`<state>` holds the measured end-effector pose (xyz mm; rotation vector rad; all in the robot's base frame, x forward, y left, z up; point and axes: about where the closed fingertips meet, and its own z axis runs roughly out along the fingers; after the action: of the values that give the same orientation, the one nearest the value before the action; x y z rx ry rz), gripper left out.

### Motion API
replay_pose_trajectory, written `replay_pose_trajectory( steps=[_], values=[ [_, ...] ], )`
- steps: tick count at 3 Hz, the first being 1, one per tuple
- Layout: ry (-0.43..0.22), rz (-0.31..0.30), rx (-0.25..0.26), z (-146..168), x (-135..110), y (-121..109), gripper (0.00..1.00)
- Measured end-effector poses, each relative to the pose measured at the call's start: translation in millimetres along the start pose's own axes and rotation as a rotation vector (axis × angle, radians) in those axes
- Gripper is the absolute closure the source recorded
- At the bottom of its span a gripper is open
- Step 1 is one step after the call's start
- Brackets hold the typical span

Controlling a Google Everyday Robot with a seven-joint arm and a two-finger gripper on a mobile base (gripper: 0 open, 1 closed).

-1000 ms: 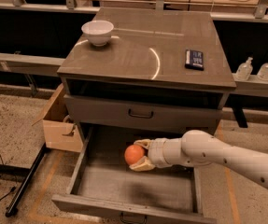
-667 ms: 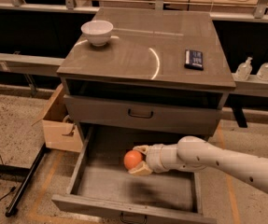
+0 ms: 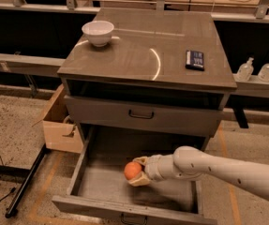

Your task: Place orange into middle drawer

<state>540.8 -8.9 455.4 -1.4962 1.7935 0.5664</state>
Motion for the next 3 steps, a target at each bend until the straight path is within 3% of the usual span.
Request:
replay_pose_trajectory(
  steps=[2, 3],
  values=[
    [0.026, 0.067, -0.034, 31, 26, 12, 1.00],
    [0.064, 0.093, -0.046, 45, 34, 15, 0.75]
  ],
)
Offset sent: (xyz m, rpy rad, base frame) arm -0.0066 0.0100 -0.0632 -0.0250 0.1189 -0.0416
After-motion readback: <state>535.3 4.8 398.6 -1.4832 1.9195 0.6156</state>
